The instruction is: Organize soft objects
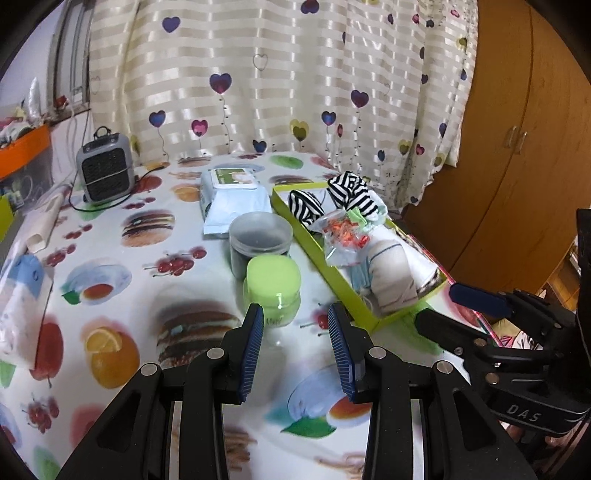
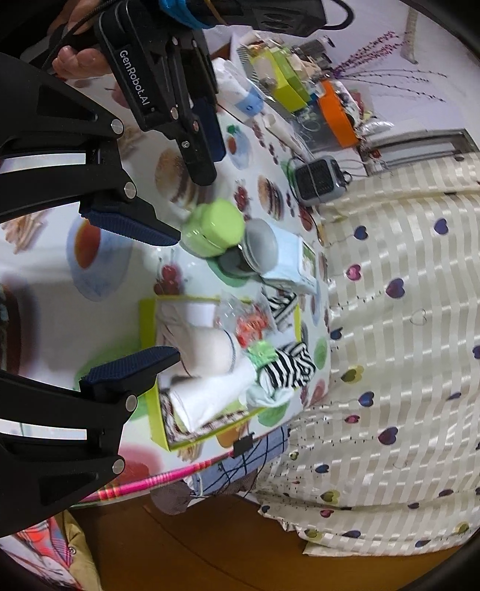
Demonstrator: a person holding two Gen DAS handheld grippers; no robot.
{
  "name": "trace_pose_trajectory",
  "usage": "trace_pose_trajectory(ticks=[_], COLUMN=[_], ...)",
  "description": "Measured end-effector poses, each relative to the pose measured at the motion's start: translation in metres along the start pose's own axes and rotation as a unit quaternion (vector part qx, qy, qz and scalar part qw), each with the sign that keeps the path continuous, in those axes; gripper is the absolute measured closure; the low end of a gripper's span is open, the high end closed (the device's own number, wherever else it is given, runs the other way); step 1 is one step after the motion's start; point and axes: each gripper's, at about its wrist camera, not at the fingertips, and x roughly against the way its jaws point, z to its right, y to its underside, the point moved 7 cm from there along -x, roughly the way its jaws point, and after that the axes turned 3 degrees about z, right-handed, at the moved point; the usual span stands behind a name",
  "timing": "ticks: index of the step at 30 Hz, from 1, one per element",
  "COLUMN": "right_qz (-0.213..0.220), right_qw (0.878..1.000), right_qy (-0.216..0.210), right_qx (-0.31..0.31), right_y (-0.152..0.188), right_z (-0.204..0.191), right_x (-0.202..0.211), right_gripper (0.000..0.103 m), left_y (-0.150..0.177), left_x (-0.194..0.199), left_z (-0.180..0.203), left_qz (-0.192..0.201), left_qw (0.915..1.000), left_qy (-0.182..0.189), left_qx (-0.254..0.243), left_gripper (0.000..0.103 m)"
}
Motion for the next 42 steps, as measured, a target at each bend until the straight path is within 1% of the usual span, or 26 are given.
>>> trace_pose_trajectory(ticks=[6,15,26,30,33,42], right_qz=[-0.002,-0.009,-0.018,-0.02,-0.023,-0.029], right_qw=[1.0,1.0,1.0,1.0,1.0,1.0], right_qy=[-0.002,0.002,0.008,0.008,0.008,0.007], right_qx=[0.001,0.006,0.009,0.008,0.008,0.007], right_y=[0.004,0.012,0.015,0.016,0.018,0.018], right_z=[-0.004,-0.009,-0.007,-0.006,-0.006,-0.004], right_x=[0.004,0.008,0.001,-0.002,-0.005,-0.011], right_gripper=[0.045,0.045,0.045,0.045,0.045,0.045], left_y=[0.01,0.022,0.026,0.029,0.029,0.029], left_x=[0.011,0.015,0.006,0.002,0.0,-0.003], left_z=[-0.002,-0.001,-0.003,-0.003,-0.004,-0.005], left_qz=[-0.001,-0.007,-0.018,-0.023,-0.024,-0.027], left_qw=[1.0,0.9999,0.9993,0.9991,0.9988,0.9987], left_qy=[-0.008,-0.015,-0.033,-0.034,-0.043,-0.043], left_qx=[-0.002,-0.001,-0.006,-0.005,-0.009,-0.008], left_gripper=[0.069,0.069,0.069,0.069,0.069,0.069])
